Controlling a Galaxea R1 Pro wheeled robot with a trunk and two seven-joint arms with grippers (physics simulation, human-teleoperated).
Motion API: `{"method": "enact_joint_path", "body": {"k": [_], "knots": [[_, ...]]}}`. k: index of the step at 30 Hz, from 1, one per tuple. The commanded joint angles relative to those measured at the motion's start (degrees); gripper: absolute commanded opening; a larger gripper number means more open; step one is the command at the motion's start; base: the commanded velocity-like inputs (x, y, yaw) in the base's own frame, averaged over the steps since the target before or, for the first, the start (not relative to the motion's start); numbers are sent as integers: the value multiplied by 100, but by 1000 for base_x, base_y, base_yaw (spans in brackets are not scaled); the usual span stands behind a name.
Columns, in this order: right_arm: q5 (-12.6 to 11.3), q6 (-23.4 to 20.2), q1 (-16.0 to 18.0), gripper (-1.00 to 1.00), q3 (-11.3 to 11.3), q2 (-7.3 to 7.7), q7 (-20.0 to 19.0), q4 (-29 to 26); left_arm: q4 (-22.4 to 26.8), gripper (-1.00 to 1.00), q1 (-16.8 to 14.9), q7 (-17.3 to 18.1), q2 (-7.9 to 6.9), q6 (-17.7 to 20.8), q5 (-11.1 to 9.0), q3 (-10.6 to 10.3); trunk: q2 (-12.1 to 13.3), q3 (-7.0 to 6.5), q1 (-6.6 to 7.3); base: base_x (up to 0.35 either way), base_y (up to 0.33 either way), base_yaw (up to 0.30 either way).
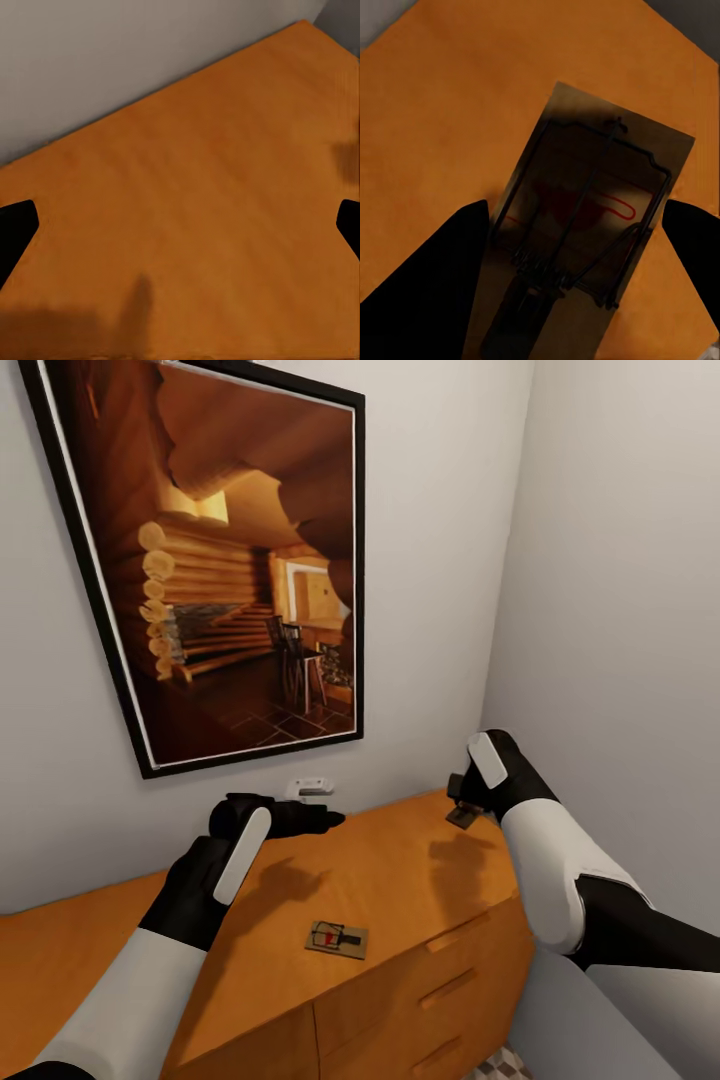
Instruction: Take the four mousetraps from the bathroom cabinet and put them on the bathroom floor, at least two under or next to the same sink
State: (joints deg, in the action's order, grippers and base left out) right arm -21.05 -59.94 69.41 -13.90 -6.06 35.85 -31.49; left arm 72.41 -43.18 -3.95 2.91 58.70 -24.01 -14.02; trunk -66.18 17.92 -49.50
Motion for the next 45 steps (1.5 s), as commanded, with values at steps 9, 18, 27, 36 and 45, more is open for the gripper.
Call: {"method": "enact_joint_path", "body": {"k": [9,18,27,36,45], "knots": [[-50,-6,4,-100,-21,9,53,187,-10,100,-6,-75,26,27,-59,4,-5,8,0,0,0,270],[-49,-6,6,-100,-10,-20,46,219,2,100,-6,-577,287,27,-109,12,-5,8,0,0,0,237],[-38,-6,4,-100,-8,-25,46,240,114,100,18,-1073,306,20,-442,21,-5,8,0,0,0,54],[-20,-6,-252,-100,-8,-7,45,240,135,100,202,-1534,266,11,-599,29,-5,8,0,0,0,236],[-22,-6,-747,-100,1122,-49,-153,144,131,100,283,-2415,158,18,-635,30,-5,8,0,0,0,273]]}}
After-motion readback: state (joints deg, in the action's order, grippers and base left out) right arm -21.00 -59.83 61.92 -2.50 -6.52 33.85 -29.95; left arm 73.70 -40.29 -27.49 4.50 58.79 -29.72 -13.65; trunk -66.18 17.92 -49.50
